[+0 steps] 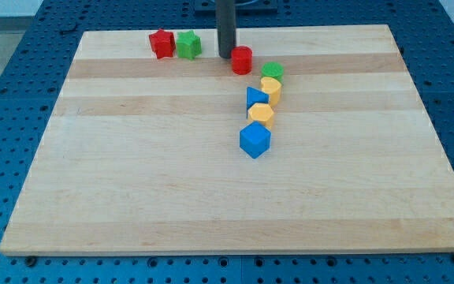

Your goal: Move the red circle closer to the green circle

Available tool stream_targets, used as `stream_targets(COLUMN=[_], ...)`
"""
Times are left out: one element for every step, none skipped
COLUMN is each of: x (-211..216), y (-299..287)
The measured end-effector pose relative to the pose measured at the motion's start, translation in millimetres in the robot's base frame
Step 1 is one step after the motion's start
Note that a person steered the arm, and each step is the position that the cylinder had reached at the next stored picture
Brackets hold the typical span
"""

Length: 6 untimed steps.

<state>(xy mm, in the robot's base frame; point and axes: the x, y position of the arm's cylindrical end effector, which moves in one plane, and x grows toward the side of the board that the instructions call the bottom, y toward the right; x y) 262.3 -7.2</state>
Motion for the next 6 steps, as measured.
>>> stream_targets(x=[0.1, 0.1, 0.1, 0.1, 0.1, 0.1], y=[16.2, 13.7, 13.6, 23.4, 38.3, 50.1])
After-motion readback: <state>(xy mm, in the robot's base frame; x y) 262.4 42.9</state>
